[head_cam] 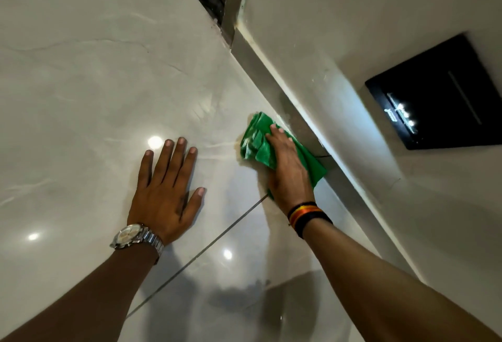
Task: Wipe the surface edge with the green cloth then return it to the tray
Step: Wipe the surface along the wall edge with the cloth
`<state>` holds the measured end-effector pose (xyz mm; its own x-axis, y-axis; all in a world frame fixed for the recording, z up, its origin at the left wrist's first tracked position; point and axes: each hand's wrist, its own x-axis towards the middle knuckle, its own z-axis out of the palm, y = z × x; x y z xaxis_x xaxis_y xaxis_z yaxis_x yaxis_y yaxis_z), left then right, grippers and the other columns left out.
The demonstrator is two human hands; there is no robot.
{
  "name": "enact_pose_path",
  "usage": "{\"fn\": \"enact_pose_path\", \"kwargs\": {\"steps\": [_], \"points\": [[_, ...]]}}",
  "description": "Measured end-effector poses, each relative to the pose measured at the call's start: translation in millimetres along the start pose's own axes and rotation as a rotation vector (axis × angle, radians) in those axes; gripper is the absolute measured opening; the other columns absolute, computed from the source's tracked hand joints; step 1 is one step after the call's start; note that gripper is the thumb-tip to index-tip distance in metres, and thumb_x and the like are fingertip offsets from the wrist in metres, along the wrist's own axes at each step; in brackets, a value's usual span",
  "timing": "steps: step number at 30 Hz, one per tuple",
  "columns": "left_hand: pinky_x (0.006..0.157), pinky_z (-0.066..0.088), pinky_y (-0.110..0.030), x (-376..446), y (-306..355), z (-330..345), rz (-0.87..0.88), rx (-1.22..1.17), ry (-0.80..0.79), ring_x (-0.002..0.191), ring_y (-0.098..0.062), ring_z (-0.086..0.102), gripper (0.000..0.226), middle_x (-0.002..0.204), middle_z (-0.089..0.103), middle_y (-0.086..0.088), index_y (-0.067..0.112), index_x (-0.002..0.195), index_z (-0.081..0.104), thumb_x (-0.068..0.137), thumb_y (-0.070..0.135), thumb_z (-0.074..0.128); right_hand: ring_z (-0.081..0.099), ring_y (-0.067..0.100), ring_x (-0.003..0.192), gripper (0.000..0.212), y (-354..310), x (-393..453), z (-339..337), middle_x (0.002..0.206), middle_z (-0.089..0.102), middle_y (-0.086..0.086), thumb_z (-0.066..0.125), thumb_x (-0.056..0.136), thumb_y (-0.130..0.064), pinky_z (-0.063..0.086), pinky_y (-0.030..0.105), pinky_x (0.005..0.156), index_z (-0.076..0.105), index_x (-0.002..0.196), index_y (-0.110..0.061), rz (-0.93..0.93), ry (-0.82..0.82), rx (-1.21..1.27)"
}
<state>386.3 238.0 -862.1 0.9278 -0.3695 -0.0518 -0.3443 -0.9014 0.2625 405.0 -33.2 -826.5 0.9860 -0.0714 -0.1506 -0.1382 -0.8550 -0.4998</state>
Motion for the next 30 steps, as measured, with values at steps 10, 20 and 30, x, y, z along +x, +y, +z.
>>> {"fn": "enact_pose_path", "kwargs": {"steps": [10, 20, 30], "points": [[0.136, -0.004, -0.051, 0.6, -2.5, 5.4, -0.003, 0.017, -0.002, 0.168, -0.028, 0.005, 0.079, 0.181, 0.011, -0.011, 0.018, 0.171, 0.015, 0.103, 0.054, 0.031, 0.009, 0.037, 0.152, 0.068, -85.3, 32.0, 39.5, 0.165, 0.014, 0.015, 0.021, 0.090, -0.004, 0.014, 0.053, 0.122, 0.013, 0.157, -0.010, -0.098, -0.074, -0.315], [0.136, 0.000, -0.053, 0.1, -1.0, 2.6, 0.012, 0.018, 0.013, 0.168, -0.031, 0.008, 0.076, 0.180, 0.014, -0.013, 0.016, 0.171, 0.016, 0.105, 0.053, 0.026, 0.024, 0.029, 0.150, 0.075, 11.4, -38.0, 2.8, 0.161, 0.027, 0.015, 0.044, 0.084, 0.011, 0.027, 0.051, 0.118, 0.024, 0.155, -0.007, 0.130, 0.052, -0.268], [0.136, 0.002, -0.056, -0.4, -2.0, 3.4, 0.012, -0.015, 0.010, 0.168, -0.031, 0.007, 0.077, 0.181, 0.012, -0.013, 0.015, 0.171, 0.014, 0.105, 0.052, 0.028, 0.016, 0.028, 0.152, 0.079, 9.5, -36.8, -5.3, 0.163, 0.022, 0.012, 0.042, 0.081, 0.010, 0.020, 0.050, 0.122, 0.022, 0.155, -0.009, 0.047, -0.086, -0.244]]}}
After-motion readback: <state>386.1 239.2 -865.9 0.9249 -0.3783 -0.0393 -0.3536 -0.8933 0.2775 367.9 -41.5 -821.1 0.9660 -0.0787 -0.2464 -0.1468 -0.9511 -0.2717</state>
